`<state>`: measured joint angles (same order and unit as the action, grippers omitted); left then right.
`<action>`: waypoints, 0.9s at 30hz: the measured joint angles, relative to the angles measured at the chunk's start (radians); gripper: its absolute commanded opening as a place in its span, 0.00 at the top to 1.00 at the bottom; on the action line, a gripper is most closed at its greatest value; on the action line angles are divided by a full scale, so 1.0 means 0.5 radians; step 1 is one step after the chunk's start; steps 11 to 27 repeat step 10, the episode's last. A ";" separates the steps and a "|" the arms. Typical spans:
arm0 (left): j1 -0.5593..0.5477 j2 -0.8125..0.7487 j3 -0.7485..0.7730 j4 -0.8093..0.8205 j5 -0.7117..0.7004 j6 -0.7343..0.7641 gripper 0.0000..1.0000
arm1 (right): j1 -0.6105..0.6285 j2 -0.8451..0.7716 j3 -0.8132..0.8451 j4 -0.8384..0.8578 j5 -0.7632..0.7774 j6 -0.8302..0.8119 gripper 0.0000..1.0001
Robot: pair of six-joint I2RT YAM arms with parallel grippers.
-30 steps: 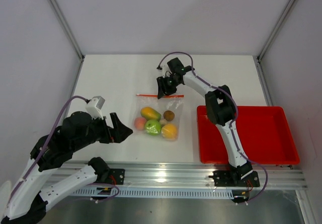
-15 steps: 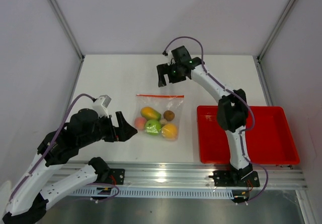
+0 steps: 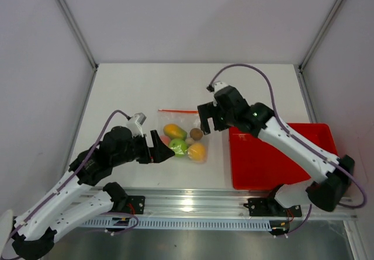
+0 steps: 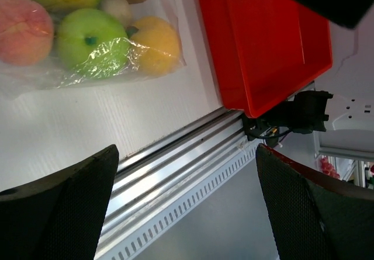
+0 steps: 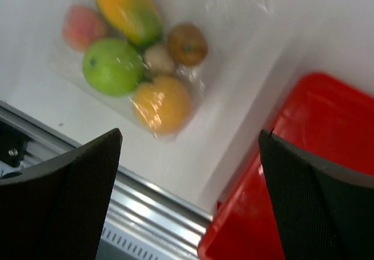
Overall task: Place the food in the zip-top bag and seal the zipper
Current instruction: Reset both arms
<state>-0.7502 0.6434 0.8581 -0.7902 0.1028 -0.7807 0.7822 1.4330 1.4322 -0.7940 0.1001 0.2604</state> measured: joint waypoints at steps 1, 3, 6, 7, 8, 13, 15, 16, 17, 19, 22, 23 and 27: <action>-0.001 -0.015 -0.073 0.082 0.024 -0.018 0.00 | 0.020 -0.095 -0.093 0.012 0.027 0.040 0.01; 0.000 -0.050 -0.213 0.208 0.066 -0.058 0.01 | 0.027 -0.343 -0.317 -0.008 0.098 0.141 0.01; 0.000 -0.115 -0.386 0.396 0.117 -0.100 0.00 | 0.036 -0.722 -0.631 -0.034 0.223 0.323 0.01; 0.000 -0.139 -0.429 0.452 0.137 -0.114 0.00 | 0.055 -0.839 -0.724 -0.048 0.255 0.385 0.01; 0.000 -0.163 -0.478 0.538 0.163 -0.121 0.00 | 0.079 -0.962 -0.822 -0.041 0.274 0.444 0.01; 0.000 -0.215 -0.589 0.744 0.223 -0.143 0.00 | 0.118 -1.203 -1.013 -0.037 0.292 0.548 0.00; 0.000 -0.215 -0.589 0.744 0.223 -0.143 0.00 | 0.118 -1.203 -1.013 -0.037 0.292 0.548 0.00; 0.000 -0.215 -0.589 0.744 0.223 -0.143 0.00 | 0.118 -1.203 -1.013 -0.037 0.292 0.548 0.00; 0.000 -0.215 -0.589 0.744 0.223 -0.143 0.00 | 0.118 -1.203 -1.013 -0.037 0.292 0.548 0.00; 0.000 -0.215 -0.589 0.744 0.223 -0.143 0.00 | 0.118 -1.203 -1.013 -0.037 0.292 0.548 0.00; 0.000 -0.215 -0.589 0.744 0.223 -0.143 0.00 | 0.118 -1.203 -1.013 -0.037 0.292 0.548 0.00; 0.000 -0.215 -0.589 0.744 0.223 -0.143 0.00 | 0.118 -1.203 -1.013 -0.037 0.292 0.548 0.00; 0.000 -0.215 -0.589 0.744 0.223 -0.143 0.00 | 0.118 -1.203 -1.013 -0.037 0.292 0.548 0.00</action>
